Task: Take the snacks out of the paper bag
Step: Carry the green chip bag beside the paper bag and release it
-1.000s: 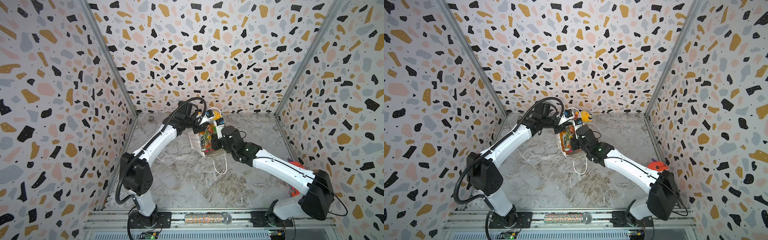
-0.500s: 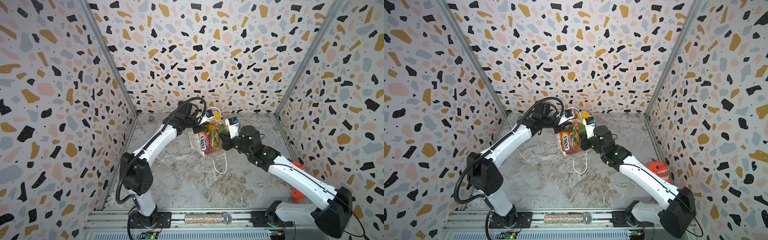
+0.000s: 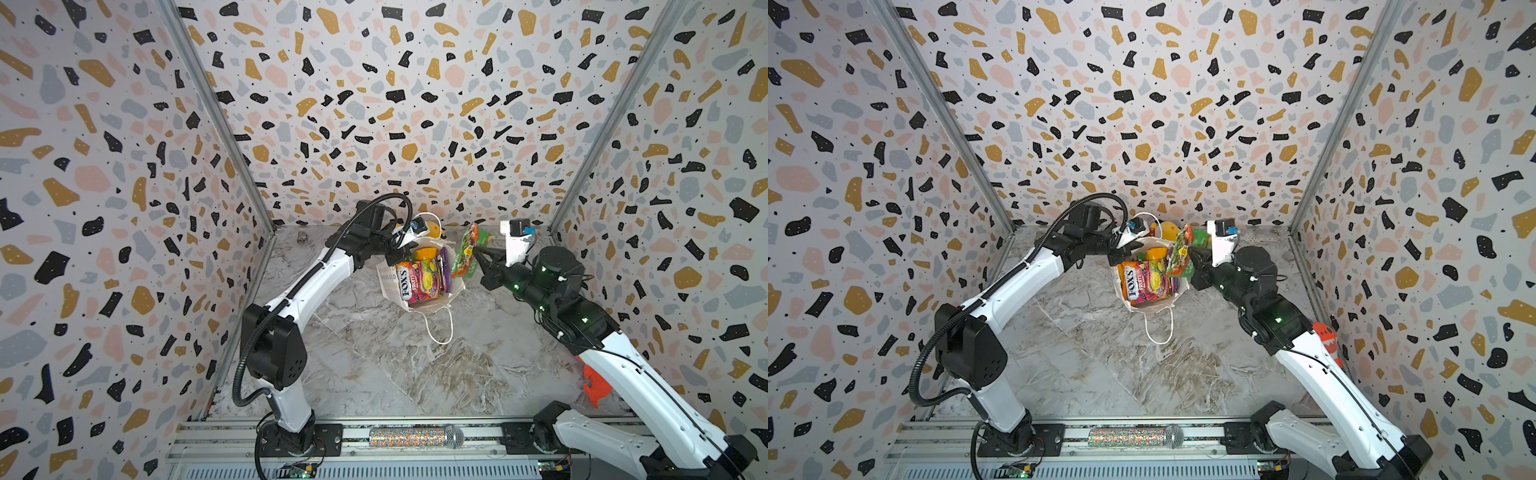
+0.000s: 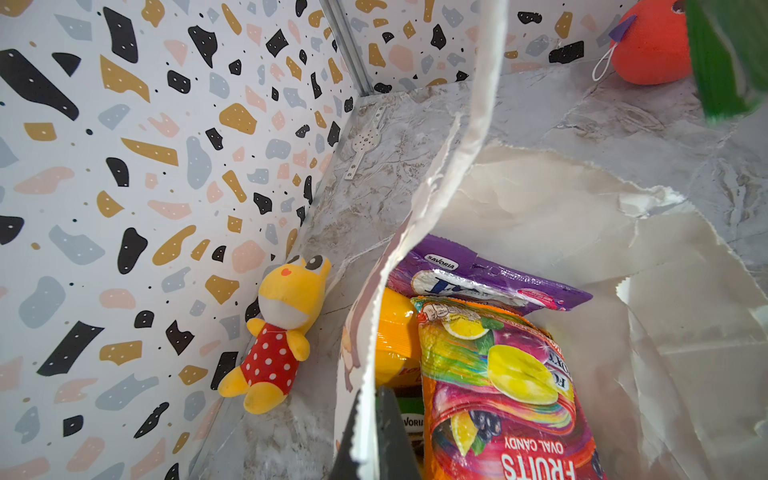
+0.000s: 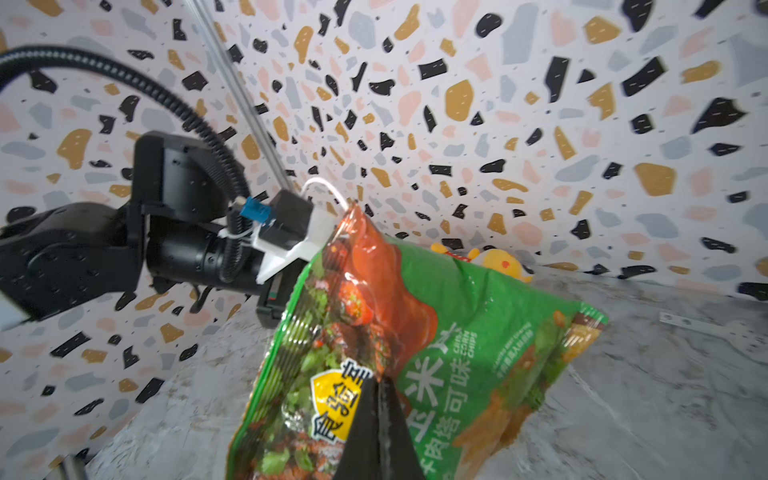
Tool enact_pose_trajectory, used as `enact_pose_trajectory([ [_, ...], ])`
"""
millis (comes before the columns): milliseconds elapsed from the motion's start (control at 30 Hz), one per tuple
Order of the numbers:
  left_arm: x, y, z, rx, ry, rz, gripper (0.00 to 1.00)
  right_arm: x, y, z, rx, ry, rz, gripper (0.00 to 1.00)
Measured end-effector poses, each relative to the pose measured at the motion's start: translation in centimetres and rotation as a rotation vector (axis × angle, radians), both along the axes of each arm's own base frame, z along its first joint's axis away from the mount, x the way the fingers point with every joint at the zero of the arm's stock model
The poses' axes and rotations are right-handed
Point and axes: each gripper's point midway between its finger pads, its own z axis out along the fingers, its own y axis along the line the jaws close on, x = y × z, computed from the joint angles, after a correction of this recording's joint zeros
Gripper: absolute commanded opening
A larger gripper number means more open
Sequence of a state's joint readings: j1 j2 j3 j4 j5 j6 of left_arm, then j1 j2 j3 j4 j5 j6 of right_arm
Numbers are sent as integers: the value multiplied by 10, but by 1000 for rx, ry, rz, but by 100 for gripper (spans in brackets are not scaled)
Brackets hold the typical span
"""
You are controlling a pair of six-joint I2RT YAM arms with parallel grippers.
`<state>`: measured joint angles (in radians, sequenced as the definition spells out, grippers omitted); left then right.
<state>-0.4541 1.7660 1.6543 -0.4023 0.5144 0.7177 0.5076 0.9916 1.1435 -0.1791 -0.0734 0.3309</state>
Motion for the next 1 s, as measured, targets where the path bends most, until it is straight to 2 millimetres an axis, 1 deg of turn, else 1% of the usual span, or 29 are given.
enact_pose_trajectory([
  [100, 0, 0, 0, 0, 0, 0, 0, 16, -35, 4, 23, 11, -115, 0],
  [167, 0, 0, 0, 0, 0, 0, 0, 29, -58, -3, 38, 38, -186, 0],
  [267, 0, 0, 0, -1, -1, 0, 0, 51, -88, -29, 63, 106, -279, 0],
  [367, 0, 0, 0, -1, -2, 0, 0, 73, -111, -74, 87, 203, -354, 0],
  [433, 0, 0, 1, -2, -2, 0, 0, 83, -122, -108, 107, 276, -394, 0],
  [500, 0, 0, 1, -2, -3, 0, 0, 90, -131, -145, 129, 349, -434, 0],
  [567, 0, 0, 1, -3, -4, 0, 0, 93, -139, -175, 145, 407, -476, 0],
  [600, 1, 0, 1, -3, -5, 0, 0, 94, -143, -186, 153, 426, -496, 0],
  [700, 2, 0, 1, -7, -7, 2, 0, 99, -152, -207, 200, 451, -543, 0],
  [1000, 3, -1, 1, -17, -5, 10, 0, 122, -185, -247, 340, 498, -670, 0],
])
